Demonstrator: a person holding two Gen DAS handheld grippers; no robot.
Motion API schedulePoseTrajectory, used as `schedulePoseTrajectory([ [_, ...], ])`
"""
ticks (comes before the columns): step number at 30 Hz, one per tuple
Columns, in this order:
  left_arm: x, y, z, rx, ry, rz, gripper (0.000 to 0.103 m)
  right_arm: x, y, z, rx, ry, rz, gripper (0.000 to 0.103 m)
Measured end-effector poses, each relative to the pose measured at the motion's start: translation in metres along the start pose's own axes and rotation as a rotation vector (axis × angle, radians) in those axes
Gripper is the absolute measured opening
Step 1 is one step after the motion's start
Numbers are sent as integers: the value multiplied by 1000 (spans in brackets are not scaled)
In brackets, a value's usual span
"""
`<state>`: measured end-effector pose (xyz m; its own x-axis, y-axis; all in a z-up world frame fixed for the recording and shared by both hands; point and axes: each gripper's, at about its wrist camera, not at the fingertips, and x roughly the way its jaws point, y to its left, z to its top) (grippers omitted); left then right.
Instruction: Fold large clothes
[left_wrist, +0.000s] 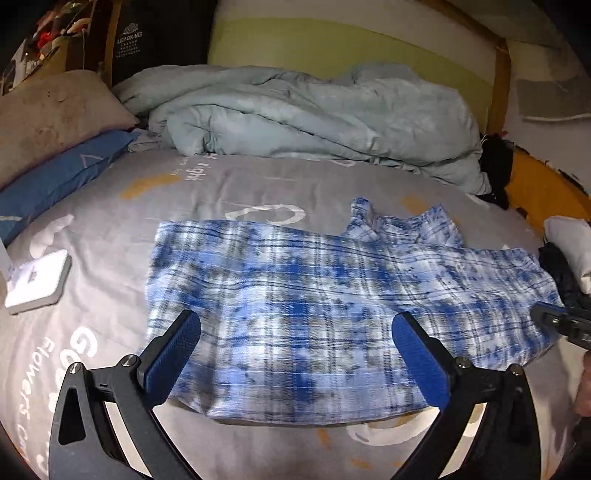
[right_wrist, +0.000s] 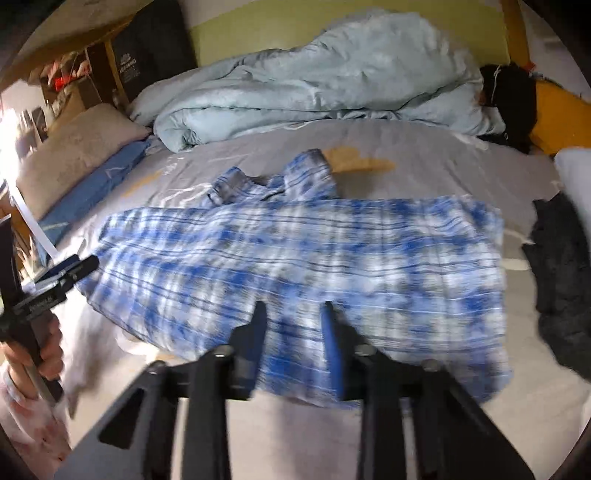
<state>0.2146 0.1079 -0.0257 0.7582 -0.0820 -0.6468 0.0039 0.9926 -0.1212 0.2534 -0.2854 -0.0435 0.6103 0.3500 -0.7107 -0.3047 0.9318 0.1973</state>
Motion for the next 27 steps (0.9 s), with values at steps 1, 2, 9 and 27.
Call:
schedulePoseTrajectory([
  [1,3,-2,-1,0,5,-6,103,6,4,1,-13,10,-13,10],
  [2,8,-5,-2,4,11,-9,103,14,5,1,-18,31,-22,9],
  [9,25,-8,-21,30,0,-19,103,39,-9,-8,61,140,-14,5],
  [27,5,-16,-24,52,-126,52,103,-47,-105,-55,726,-68,-182,71],
])
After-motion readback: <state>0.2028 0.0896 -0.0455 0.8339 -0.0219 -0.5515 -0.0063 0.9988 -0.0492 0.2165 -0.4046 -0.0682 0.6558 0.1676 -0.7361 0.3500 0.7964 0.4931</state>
